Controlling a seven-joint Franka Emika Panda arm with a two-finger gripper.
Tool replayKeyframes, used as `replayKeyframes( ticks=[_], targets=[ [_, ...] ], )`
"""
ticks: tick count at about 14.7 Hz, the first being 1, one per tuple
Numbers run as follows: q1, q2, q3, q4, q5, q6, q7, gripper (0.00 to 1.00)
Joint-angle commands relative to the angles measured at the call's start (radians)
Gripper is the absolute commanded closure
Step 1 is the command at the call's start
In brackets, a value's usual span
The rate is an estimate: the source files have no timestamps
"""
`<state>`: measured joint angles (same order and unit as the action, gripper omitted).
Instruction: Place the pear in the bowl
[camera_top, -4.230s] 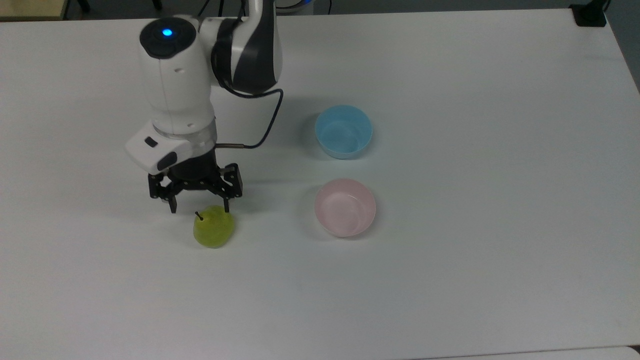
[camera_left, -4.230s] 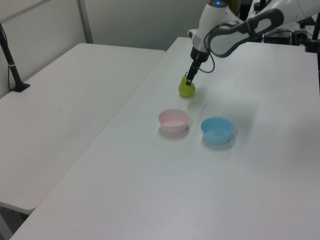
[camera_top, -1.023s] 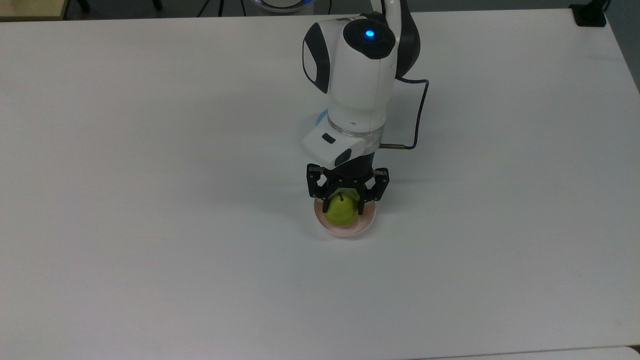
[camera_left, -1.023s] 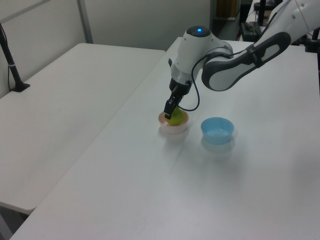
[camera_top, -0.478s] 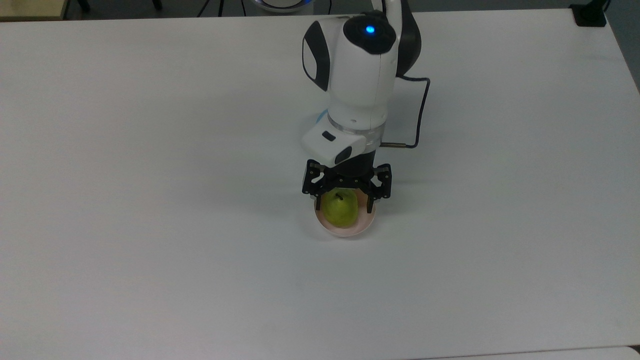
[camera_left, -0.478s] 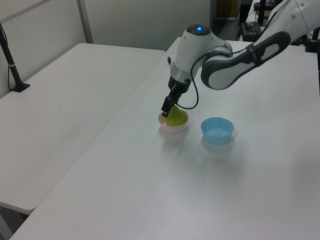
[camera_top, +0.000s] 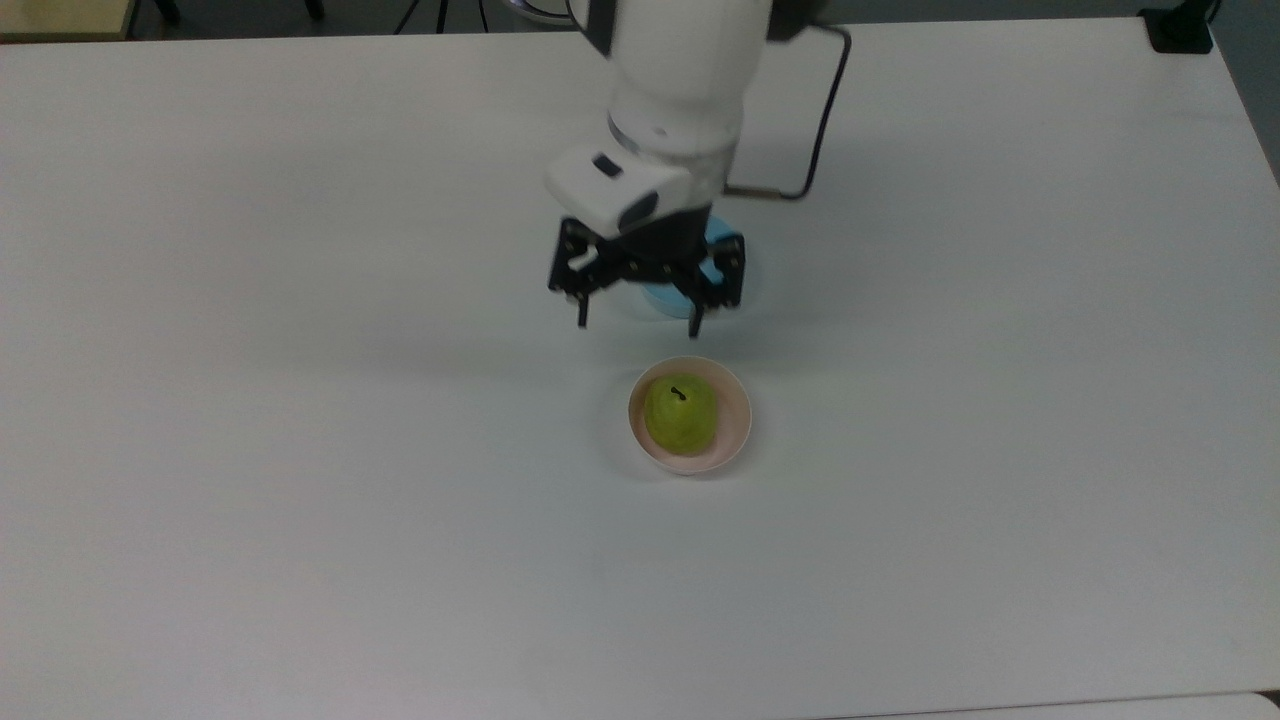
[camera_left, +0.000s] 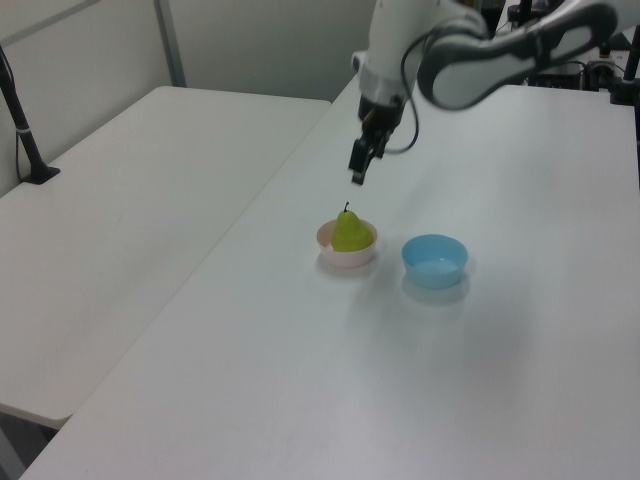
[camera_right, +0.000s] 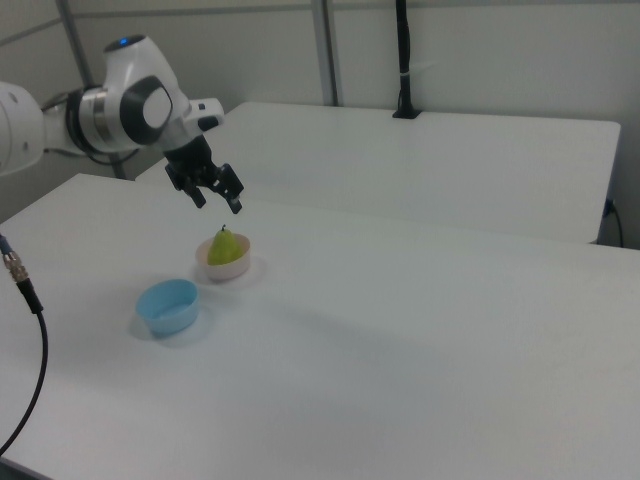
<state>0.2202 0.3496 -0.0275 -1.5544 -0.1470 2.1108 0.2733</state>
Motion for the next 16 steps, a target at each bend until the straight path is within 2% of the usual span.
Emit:
replayKeyframes(
  ticks=[1, 8, 10, 12, 16],
  targets=[
    [-0.041, -0.138, -0.006, -0.033, 0.081, -0.191, -0.147, 0.00],
    [-0.113, -0.279, 0.000, -0.041, 0.084, -0.452, -0.209, 0.00],
    [-0.137, -0.303, 0.000, -0.041, 0.098, -0.485, -0.212, 0.00],
    [-0.166, -0.319, -0.002, -0.039, 0.144, -0.497, -0.226, 0.00],
    [-0.165, -0.317, -0.003, -0.035, 0.144, -0.500, -0.226, 0.00]
  ],
)
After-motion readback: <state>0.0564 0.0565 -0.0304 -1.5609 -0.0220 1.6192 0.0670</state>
